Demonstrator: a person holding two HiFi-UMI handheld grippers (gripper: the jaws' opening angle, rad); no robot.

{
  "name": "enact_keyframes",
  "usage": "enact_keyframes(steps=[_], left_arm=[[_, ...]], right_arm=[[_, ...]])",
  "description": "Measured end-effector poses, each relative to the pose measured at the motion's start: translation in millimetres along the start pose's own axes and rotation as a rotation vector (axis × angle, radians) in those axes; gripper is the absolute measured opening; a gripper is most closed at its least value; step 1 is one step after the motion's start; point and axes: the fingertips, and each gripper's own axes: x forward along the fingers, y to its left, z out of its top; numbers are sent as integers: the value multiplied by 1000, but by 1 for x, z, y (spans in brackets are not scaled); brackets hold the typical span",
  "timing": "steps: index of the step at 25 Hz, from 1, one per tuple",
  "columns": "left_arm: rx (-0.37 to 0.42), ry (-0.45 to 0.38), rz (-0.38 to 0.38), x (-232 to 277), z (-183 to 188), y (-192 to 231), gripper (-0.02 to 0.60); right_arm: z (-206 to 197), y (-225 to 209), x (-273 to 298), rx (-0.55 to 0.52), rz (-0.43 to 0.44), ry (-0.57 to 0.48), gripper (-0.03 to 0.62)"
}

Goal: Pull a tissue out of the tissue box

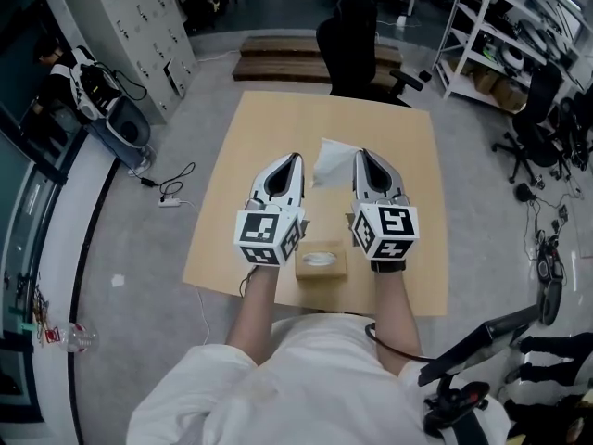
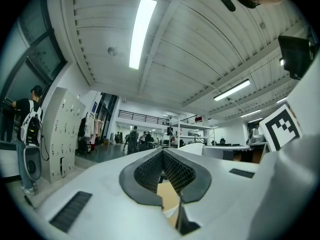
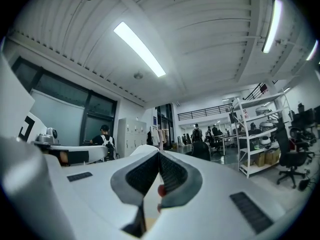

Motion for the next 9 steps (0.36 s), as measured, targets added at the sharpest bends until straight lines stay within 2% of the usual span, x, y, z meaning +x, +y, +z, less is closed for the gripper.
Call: enact_keyframes(steps=[5, 9], left_arm=[[5, 1, 8, 2, -4, -5, -11], [0, 5, -11, -13, -15, -16, -11]], right_arm=[[-1, -5, -1, 3, 4, -26, 2], [-7, -5, -24, 5, -29, -40, 2]])
